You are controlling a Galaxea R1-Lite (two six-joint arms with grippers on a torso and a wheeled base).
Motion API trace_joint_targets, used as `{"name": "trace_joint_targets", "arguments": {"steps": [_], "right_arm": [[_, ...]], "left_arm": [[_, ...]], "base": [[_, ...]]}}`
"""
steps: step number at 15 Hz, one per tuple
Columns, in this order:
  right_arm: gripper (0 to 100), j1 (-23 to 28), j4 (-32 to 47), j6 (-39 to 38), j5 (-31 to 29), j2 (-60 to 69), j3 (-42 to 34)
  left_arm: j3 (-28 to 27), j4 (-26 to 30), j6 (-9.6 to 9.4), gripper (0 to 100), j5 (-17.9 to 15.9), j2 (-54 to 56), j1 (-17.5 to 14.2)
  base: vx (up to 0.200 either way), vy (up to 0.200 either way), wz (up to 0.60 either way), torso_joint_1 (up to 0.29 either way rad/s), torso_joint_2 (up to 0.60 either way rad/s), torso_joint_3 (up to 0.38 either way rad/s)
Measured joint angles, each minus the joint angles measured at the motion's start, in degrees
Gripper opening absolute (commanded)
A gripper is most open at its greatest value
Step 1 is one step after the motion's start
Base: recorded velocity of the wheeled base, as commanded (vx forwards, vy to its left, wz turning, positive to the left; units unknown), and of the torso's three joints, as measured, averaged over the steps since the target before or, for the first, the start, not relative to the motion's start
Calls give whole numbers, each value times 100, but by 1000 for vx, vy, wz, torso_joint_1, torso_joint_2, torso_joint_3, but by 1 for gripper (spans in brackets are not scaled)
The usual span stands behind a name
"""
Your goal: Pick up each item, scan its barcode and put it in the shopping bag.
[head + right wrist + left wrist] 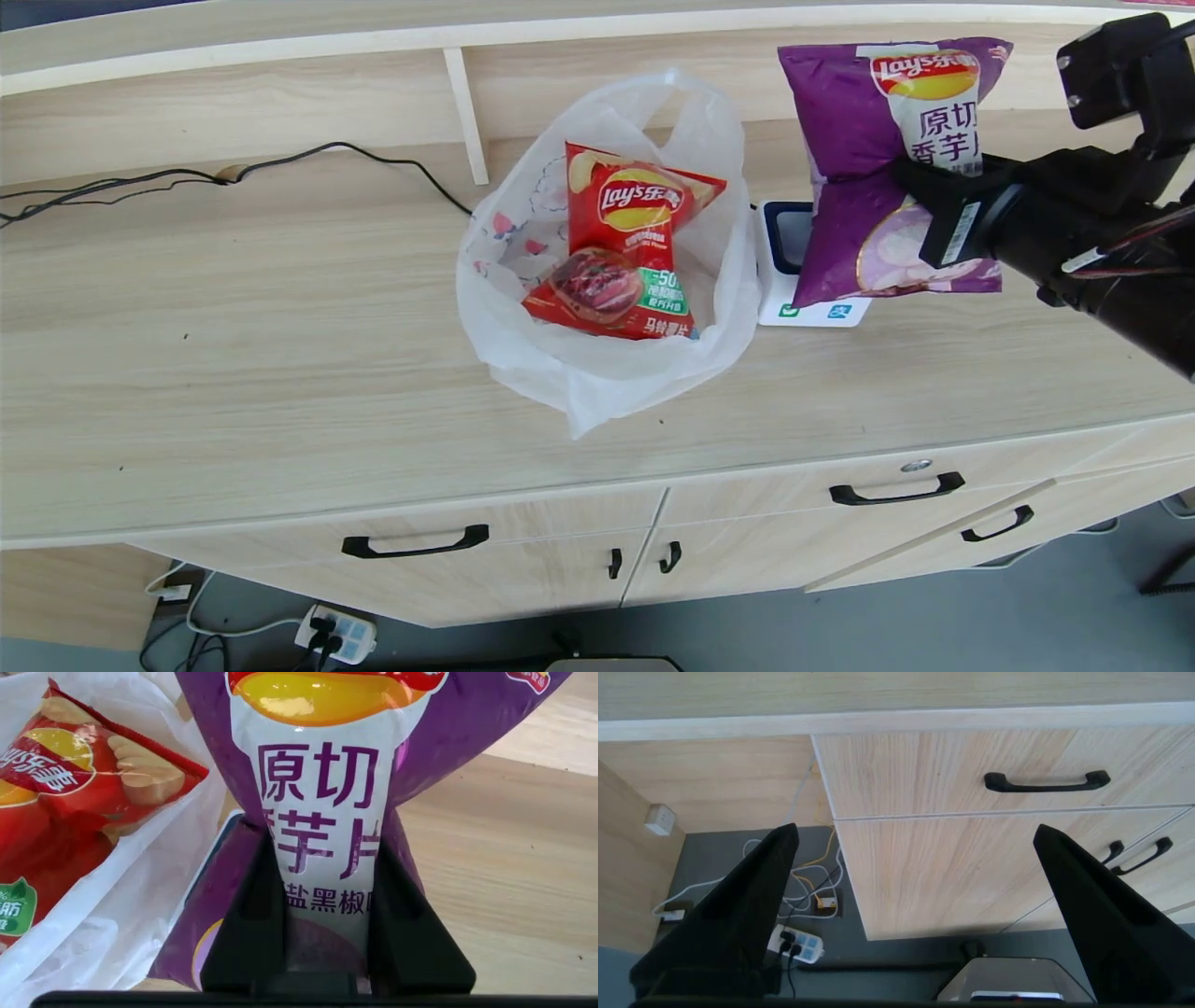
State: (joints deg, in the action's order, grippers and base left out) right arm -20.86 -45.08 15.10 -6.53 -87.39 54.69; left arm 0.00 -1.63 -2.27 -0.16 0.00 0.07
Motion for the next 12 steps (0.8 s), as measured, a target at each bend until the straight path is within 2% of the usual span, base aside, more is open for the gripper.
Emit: {"name": "trace_joint_targets", "arguments": {"steps": [12], "right_arm": [[0, -4, -7, 6, 5, -95, 0]], "left_arm": [[0, 7, 16, 100, 0, 0, 0]], "base": [[0, 0, 0, 0, 0, 0]]}}
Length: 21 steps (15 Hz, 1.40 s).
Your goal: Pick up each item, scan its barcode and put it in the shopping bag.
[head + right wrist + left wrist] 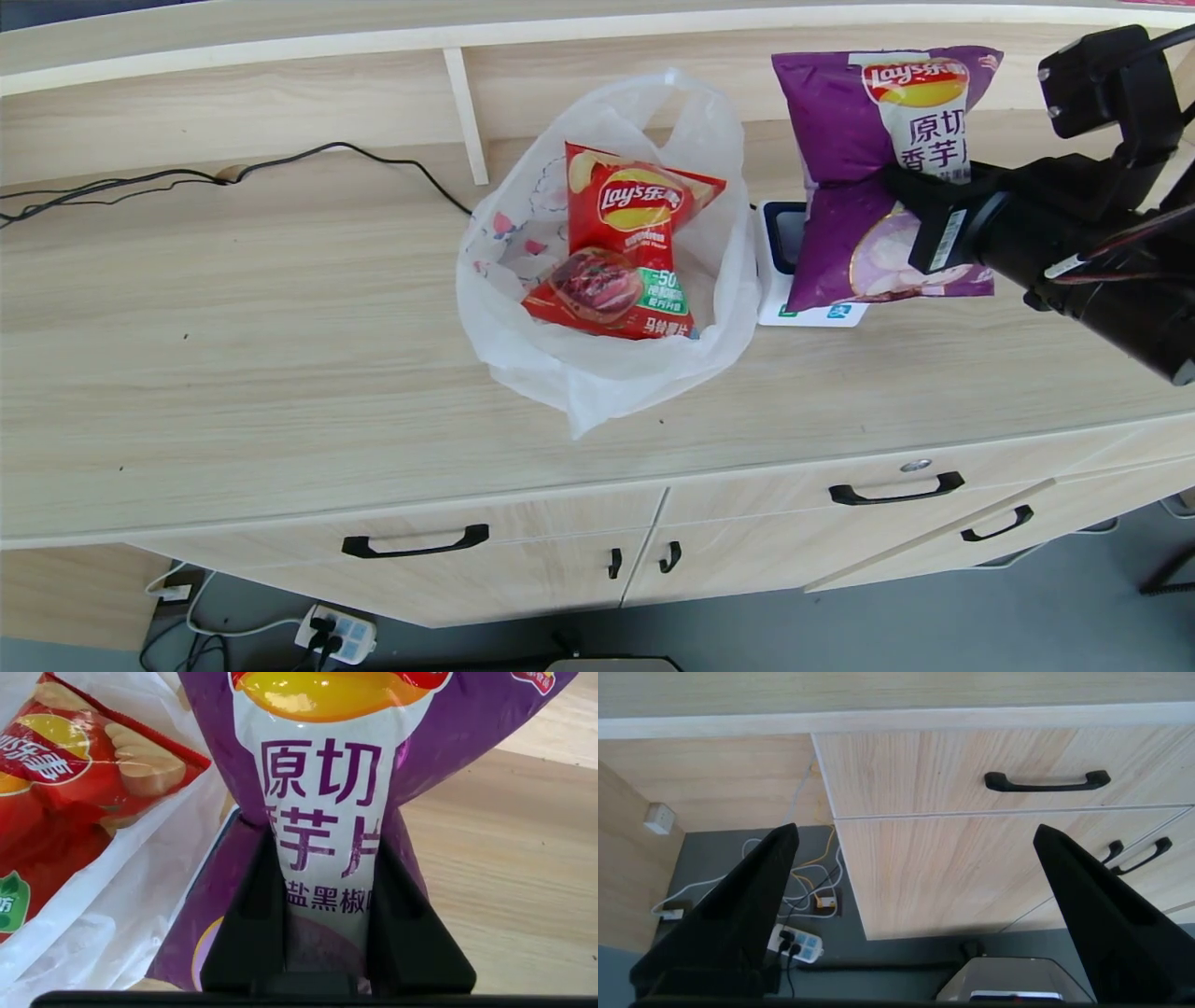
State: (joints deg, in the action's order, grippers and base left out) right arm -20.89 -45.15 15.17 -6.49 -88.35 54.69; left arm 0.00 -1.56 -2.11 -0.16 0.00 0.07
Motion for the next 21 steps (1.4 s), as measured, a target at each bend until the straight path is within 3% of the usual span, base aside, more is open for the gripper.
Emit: {"name": "trace_joint_targets", "arguments": {"steps": [3, 7, 12, 16, 21], "right_arm": [[0, -21, 44, -52, 15, 202, 11], [0, -63, 154, -223, 11, 725, 105], [0, -402, 1075, -560, -22, 1261, 586], [0, -798, 2640, -1340, -355, 1429, 1518], [0, -1474, 2805, -2742, -1475, 784, 2416]], "left_arm": [[0, 0, 6, 100, -2, 0, 4], [0, 6, 20, 100, -5, 0, 2], [0, 9, 17, 100, 0, 0, 0], [0, 9, 17, 100, -2, 0, -2], [0, 9, 22, 100, -2, 0, 4]], "base": [[0, 0, 0, 0, 0, 0], [0, 0, 600, 0, 1, 4], [0, 0, 240, 5, 3, 1], [0, 0, 0, 0, 0, 0], [0, 0, 0, 0, 0, 0]]}}
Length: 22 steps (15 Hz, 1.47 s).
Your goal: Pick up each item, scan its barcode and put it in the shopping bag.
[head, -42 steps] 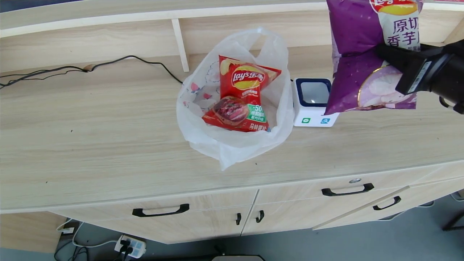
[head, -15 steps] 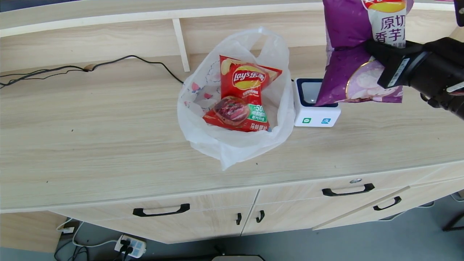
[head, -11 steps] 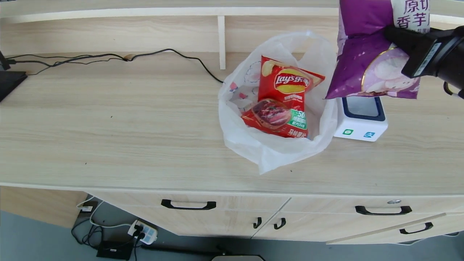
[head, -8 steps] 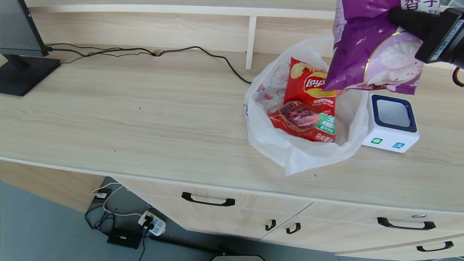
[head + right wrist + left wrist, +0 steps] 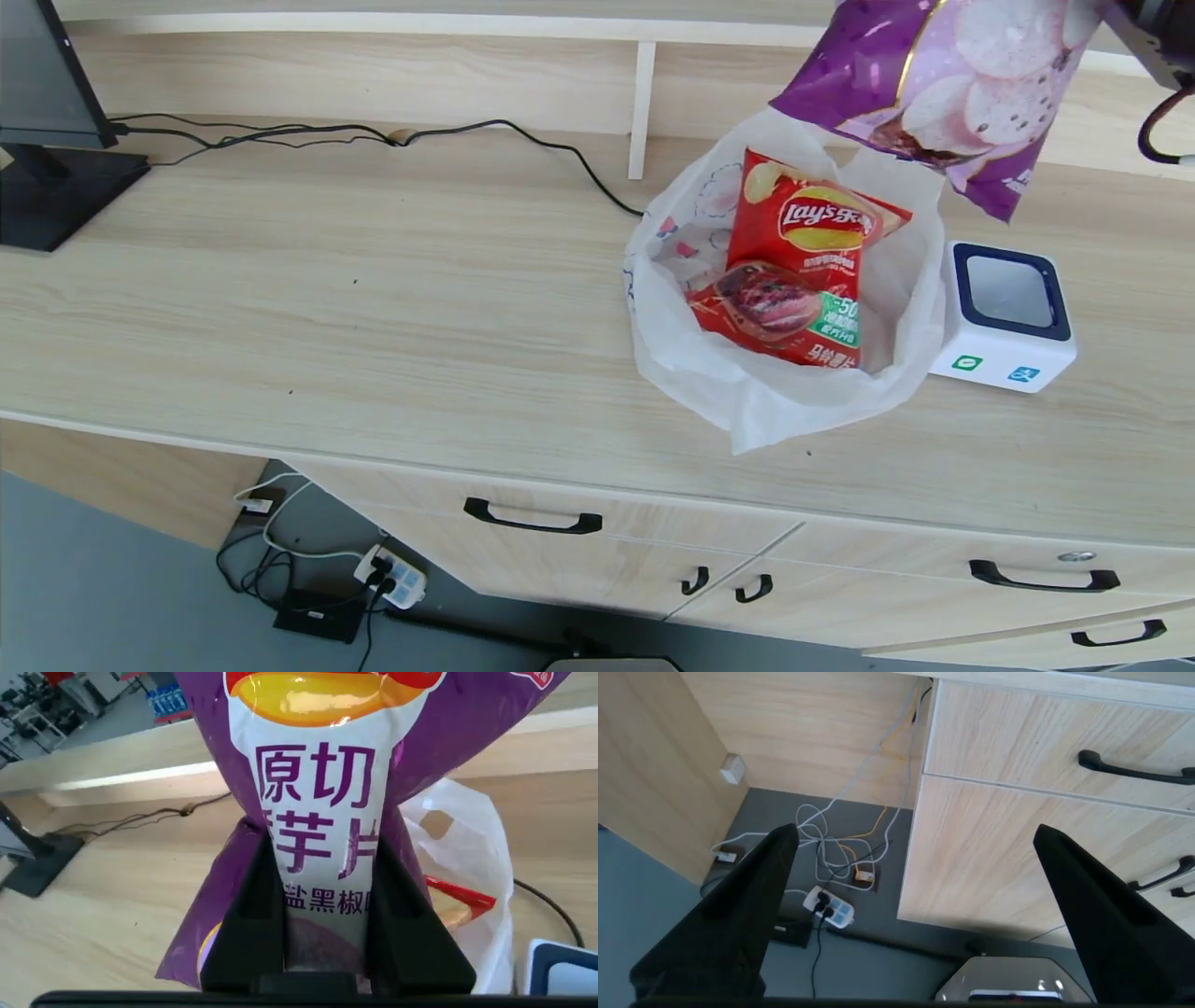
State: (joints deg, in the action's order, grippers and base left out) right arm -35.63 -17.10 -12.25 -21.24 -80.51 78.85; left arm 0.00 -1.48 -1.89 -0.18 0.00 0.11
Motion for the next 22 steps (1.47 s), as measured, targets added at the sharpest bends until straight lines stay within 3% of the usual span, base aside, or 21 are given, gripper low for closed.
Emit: {"name": "trace_joint_targets", "arguments": {"steps": [2, 5, 17, 22], "right_arm": [[0, -85, 38, -329, -508, -323, 41], [0, -111, 178, -753, -802, -634, -96], [0, -124, -60, -1556, -963, -773, -1212], [0, -122, -169, -1604, -961, -773, -1214]], "left_arm": [[0, -16, 0, 100, 0, 0, -6], [0, -16, -2, 100, 2, 0, 0], [0, -18, -32, 100, 0, 0, -1], [0, -16, -21, 100, 0, 0, 0]], "base": [[0, 0, 0, 0, 0, 0], [0, 0, 0, 0, 0, 0], [0, 0, 0, 0, 0, 0], [0, 0, 0, 0, 0, 0]]}}
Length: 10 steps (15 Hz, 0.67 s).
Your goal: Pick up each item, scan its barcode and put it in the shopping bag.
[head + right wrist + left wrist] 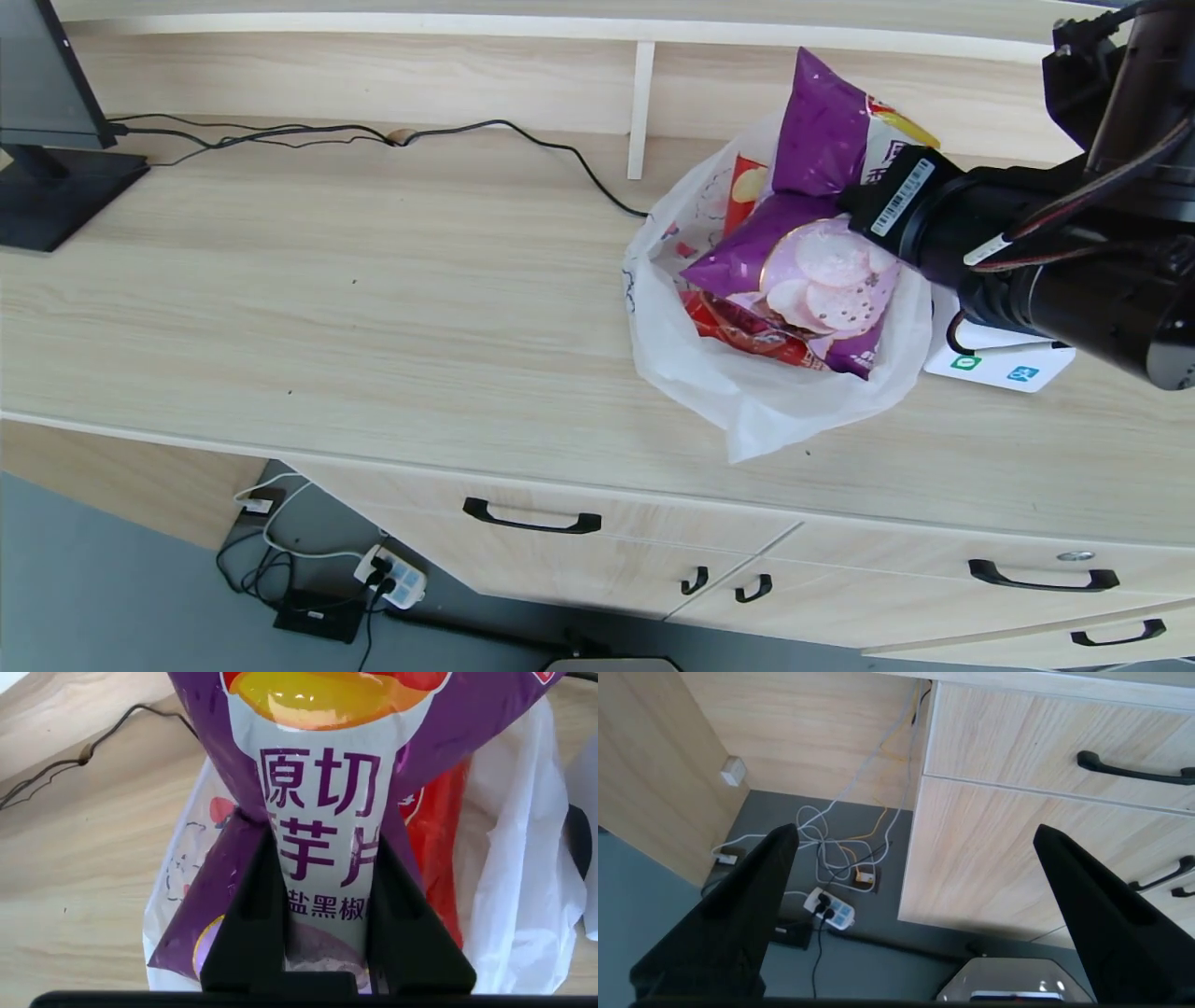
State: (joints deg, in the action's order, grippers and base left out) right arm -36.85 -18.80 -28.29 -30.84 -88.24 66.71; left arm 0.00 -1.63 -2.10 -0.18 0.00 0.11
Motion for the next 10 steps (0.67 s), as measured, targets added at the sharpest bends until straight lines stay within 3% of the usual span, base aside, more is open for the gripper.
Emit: {"name": "trace_joint_targets", "arguments": {"steps": [10], "right_arm": [[0, -195, 22, 2, 16, -236, 589]], "left_arm": [[0, -6, 5, 100, 0, 0, 0]], "base": [[0, 0, 0, 0, 0, 0]]}}
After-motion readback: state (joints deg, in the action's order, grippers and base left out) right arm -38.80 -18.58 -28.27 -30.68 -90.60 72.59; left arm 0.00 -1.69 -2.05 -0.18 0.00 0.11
